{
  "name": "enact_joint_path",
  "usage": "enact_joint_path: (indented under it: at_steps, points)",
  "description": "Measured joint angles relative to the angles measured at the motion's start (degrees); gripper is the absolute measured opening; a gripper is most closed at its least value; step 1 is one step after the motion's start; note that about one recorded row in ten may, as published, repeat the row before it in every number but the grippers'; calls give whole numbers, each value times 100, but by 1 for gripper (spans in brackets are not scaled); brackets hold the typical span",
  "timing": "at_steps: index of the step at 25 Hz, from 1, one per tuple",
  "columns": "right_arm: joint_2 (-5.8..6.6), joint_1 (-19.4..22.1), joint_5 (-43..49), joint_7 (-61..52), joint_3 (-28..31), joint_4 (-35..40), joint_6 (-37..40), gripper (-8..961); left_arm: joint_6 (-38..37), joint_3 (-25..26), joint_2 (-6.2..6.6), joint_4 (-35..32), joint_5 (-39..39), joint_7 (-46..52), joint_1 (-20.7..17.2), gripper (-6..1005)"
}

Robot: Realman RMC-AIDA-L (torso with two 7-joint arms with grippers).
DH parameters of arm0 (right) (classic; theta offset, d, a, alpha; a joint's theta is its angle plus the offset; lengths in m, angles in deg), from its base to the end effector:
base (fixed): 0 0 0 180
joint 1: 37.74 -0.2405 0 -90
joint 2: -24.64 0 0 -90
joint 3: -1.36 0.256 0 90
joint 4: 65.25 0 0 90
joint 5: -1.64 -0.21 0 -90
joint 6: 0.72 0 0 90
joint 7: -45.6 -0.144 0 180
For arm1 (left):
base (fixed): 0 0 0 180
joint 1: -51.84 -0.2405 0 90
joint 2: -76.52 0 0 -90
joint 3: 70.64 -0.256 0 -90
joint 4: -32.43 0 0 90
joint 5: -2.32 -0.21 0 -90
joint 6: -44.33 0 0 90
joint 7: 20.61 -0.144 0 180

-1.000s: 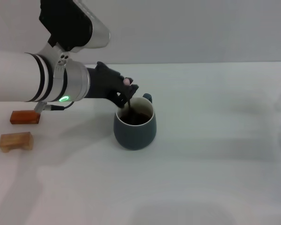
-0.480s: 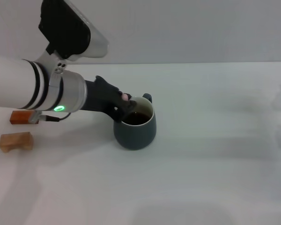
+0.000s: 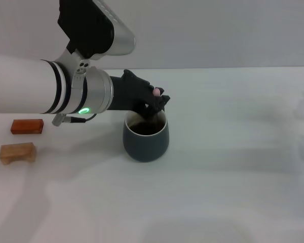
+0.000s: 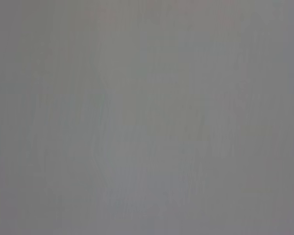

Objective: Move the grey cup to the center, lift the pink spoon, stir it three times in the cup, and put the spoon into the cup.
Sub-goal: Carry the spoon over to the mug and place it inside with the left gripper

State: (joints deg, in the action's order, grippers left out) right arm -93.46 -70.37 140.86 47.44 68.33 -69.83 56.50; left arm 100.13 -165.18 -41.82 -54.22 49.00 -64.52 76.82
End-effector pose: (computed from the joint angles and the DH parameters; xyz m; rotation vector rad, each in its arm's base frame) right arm 0.3357 0.3766 0.0129 -1.5375 0.4690 0.4511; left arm -0.1186 0.3619 -0.0237 -2.5621 -0.3729 -0.1066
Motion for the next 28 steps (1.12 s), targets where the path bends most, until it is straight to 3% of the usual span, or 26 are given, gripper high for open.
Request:
enact_joint_path:
  at_steps: [10,19,28]
  points:
    - [-11,29,0,0,0,1,-1,-1,-164,144,21,206,-246,-6,-7,167]
    - [-12,-17,0,0,-52,0,-50,-1,403,422,27,52,-418,99,-209,171]
    - [-20,-57,6,0,-74,1,-62,-1,478,211,7,-233,-218,170,-335,176]
